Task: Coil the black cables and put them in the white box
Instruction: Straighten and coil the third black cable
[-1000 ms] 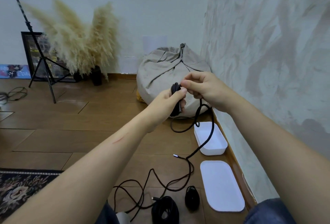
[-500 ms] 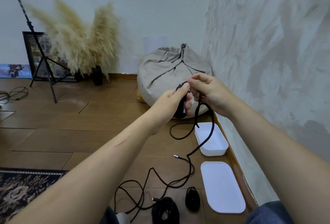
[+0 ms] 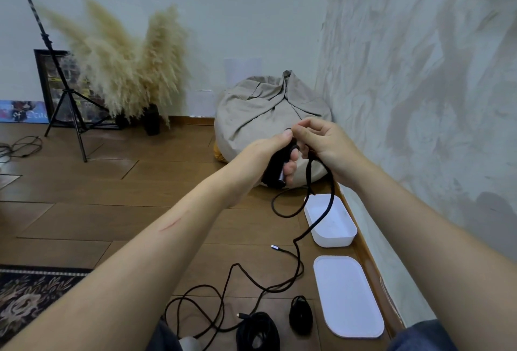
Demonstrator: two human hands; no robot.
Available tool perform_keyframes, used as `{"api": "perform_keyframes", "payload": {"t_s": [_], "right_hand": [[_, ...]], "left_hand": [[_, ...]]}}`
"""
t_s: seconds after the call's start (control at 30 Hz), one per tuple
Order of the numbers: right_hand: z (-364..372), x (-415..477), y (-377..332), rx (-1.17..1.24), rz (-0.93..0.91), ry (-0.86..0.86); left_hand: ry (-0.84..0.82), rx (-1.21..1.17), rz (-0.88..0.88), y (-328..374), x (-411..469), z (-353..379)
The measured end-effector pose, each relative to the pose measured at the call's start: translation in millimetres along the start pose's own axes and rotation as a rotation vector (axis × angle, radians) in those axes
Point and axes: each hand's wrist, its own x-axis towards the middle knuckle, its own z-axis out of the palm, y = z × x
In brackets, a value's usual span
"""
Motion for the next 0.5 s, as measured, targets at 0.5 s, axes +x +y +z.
{"api": "perform_keyframes", "payload": {"t_s": [0.5], "right_hand": [[22,-9,-7,0.027,0.05,-0.221]], "left_hand": [[0.066,0.011,0.148,4,2,-5]]}}
